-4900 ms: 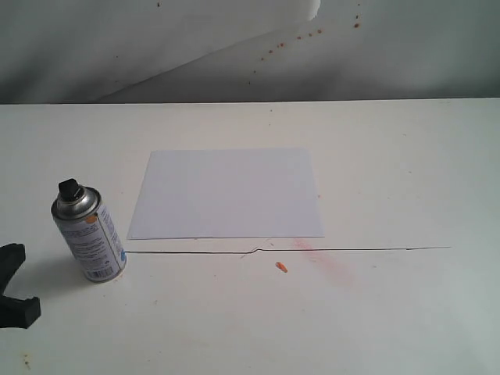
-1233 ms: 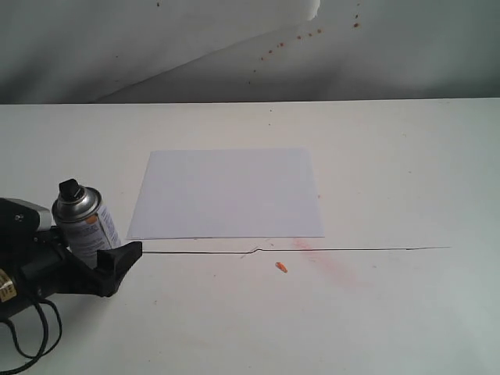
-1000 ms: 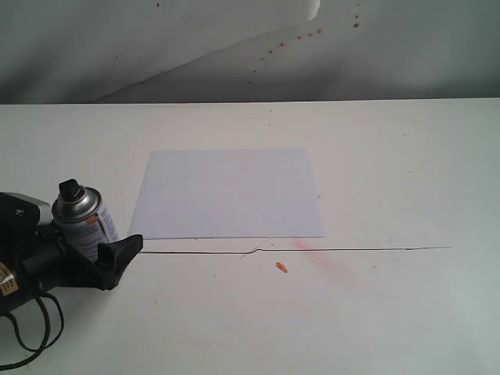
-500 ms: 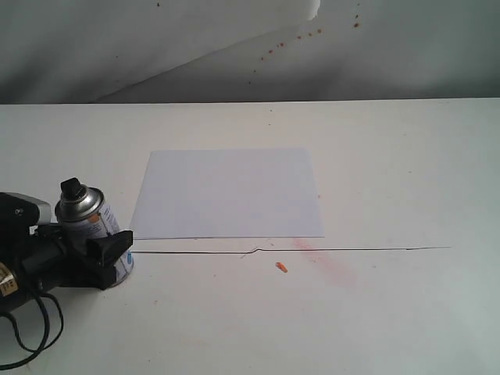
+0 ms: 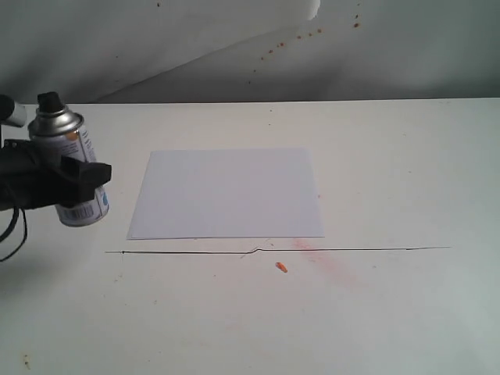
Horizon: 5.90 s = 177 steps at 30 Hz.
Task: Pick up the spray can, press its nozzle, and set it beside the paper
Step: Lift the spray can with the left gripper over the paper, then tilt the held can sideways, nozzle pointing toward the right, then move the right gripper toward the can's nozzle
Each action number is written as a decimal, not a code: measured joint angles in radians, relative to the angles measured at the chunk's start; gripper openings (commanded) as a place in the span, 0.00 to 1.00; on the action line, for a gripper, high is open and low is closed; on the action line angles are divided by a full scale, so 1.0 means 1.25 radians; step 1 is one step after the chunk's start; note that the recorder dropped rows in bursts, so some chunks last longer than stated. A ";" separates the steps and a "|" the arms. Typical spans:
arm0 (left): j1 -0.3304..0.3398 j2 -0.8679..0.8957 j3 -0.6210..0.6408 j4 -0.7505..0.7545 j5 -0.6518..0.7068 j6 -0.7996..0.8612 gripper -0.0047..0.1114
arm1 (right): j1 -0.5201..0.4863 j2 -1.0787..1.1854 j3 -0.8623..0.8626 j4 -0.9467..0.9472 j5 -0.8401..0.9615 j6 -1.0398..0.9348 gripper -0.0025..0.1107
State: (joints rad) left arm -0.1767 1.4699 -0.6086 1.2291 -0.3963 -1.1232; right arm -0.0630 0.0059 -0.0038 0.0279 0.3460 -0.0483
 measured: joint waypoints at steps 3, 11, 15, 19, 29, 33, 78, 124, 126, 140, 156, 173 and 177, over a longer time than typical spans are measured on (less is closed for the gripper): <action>-0.025 0.000 -0.068 0.211 0.021 -0.170 0.04 | 0.000 0.000 0.000 0.000 0.000 0.000 0.02; -0.113 0.000 -0.204 0.416 0.039 -0.364 0.04 | 0.000 0.000 0.000 0.000 0.000 0.000 0.02; -0.141 0.011 -0.239 0.420 0.032 -0.367 0.04 | 0.000 0.000 0.000 0.000 0.000 0.000 0.02; -0.161 0.025 -0.242 0.414 0.041 -0.369 0.04 | 0.000 0.000 0.000 0.000 0.000 0.000 0.02; -0.165 0.058 -0.242 0.287 0.058 -0.375 0.04 | 0.000 0.000 0.000 0.000 0.000 0.000 0.02; -0.165 0.086 -0.242 0.266 0.041 -0.360 0.04 | 0.000 0.000 0.000 0.000 0.000 0.000 0.02; -0.316 0.302 -0.665 -0.966 0.953 1.584 0.04 | 0.000 0.000 0.000 0.000 0.000 0.000 0.02; -0.289 0.586 -1.009 -0.978 1.288 1.634 0.04 | 0.000 0.000 0.000 0.266 -0.291 0.000 0.02; -0.289 0.586 -1.009 -0.978 1.291 1.634 0.04 | 0.000 0.000 0.000 0.269 -0.299 0.000 0.02; -0.289 0.586 -1.009 -0.978 1.274 1.697 0.04 | 0.000 -0.001 -0.067 0.263 -0.277 0.123 0.02; -0.289 0.586 -1.009 -0.978 1.272 1.697 0.04 | 0.000 0.715 -0.602 0.290 0.023 -0.121 0.02; -0.289 0.586 -1.009 -0.978 1.275 1.697 0.04 | 0.000 1.425 -0.914 0.941 0.416 -0.559 0.02; -0.289 0.586 -1.009 -0.978 1.275 1.697 0.04 | 0.000 1.483 -0.914 1.032 0.445 -0.614 0.02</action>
State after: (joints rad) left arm -0.5380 2.2020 -1.8705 0.0069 1.1974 0.9978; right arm -0.0630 1.8599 -1.1468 1.3175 0.9018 -0.8155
